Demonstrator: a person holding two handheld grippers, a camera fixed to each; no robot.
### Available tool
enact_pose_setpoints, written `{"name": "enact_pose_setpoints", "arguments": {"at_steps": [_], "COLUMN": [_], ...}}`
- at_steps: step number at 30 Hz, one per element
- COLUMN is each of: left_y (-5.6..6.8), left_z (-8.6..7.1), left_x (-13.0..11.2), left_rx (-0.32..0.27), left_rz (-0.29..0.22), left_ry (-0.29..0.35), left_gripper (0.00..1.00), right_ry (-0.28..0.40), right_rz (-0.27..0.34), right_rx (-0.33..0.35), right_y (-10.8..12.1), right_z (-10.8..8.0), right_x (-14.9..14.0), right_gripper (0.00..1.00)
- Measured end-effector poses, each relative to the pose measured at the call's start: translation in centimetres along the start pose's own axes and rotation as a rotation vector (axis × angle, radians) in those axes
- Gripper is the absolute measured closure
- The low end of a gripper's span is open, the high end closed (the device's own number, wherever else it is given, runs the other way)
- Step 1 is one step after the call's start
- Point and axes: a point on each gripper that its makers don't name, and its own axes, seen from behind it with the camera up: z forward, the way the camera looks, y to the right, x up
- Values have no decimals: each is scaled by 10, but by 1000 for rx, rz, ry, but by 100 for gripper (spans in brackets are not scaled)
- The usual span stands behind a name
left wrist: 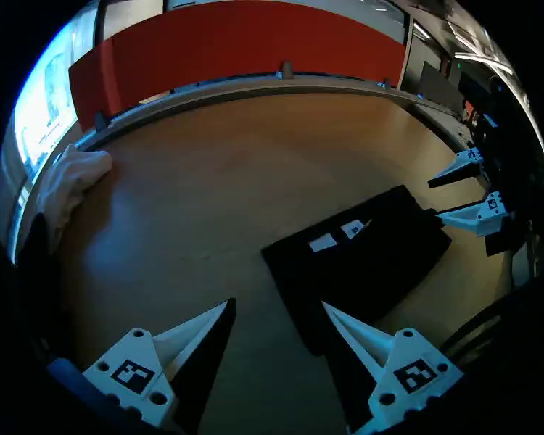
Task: Fold towel
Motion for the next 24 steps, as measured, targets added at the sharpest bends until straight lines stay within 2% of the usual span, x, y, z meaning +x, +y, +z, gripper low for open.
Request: {"name": "enact_pose_setpoints", "arguments": {"at_steps": [14,20,24], "left_y": [-29,-39,-41], "left_z": [-48,-60,-64], "left_x": [-47,-65,-73], "left_rx": [75,98,105], "left_rz": [-140,-178,-191], "left_ry": [12,8,4], "left_gripper": [24,24,24], "right_ry": [0,-2,-8], "right_rz": [-87,-132,-151], "right_rx": [77,105,112], "right_y": [-48,-67,-72], "right_z": [36,52,58], "right_x": [29,39,40], "right_gripper": [5,5,5]}}
